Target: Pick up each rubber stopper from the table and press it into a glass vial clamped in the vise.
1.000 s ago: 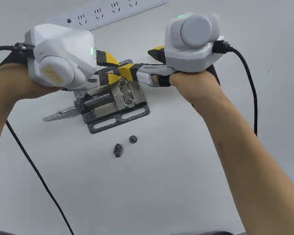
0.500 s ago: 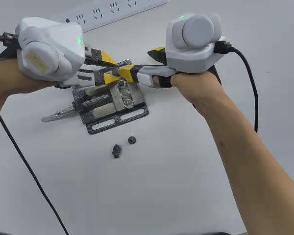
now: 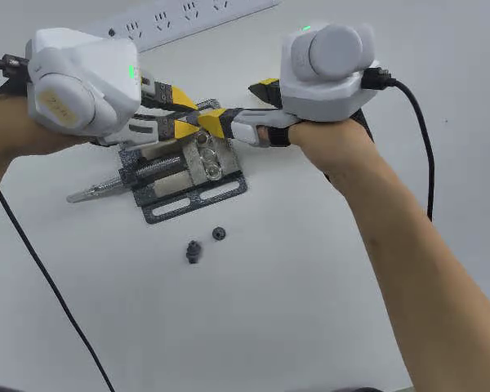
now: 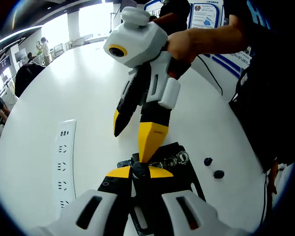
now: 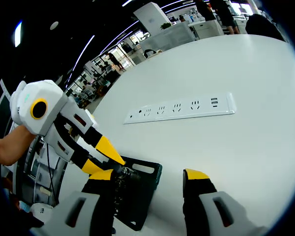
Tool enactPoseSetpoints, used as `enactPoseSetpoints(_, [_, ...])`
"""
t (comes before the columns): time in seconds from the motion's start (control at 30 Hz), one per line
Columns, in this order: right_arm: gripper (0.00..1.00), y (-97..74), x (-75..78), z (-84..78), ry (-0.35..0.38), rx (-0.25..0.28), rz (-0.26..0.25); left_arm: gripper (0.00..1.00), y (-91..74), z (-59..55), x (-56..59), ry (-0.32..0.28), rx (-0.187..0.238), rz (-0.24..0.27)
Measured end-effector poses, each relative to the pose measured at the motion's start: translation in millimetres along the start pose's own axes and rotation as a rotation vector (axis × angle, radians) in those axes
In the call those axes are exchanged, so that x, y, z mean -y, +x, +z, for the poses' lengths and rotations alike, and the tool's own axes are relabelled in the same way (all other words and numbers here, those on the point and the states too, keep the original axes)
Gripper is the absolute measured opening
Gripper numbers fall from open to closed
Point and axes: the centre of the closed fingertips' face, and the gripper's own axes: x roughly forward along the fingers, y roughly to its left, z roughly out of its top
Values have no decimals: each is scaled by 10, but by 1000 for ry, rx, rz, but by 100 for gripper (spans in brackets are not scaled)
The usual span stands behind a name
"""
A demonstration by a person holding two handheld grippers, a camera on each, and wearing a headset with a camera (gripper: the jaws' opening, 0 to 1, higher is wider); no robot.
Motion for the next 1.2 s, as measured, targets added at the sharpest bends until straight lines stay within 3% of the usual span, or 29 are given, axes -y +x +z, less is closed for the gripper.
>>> enactPoseSetpoints(0.1, [56, 2, -8, -16, 6, -4, 2, 7, -14, -6, 5, 43, -16, 14])
enactPoseSetpoints(0.4, [56, 1, -15, -12, -5, -7, -6, 7, 3, 31, 32, 100, -25, 40])
enactPoseSetpoints(0.83, [57, -17, 0, 9, -4, -17, -5, 6, 4, 62, 27, 143, -47, 45])
enactPoseSetpoints(0.97, [57, -14, -58, 101, 18, 11, 14, 6, 3, 74, 29, 143, -47, 45])
enactPoseSetpoints(1.07, [56, 37, -9, 32, -46, -43, -25, 6, 3, 87, 35, 149, -48, 45])
enactPoseSetpoints(1.1, [57, 32, -16, 53, -28, -24, -16, 6, 7, 84, 40, 151, -53, 44])
enactPoseSetpoints(1.2, [57, 12, 8, 36, -38, -34, -20, 6, 9, 89, 43, 159, -51, 46])
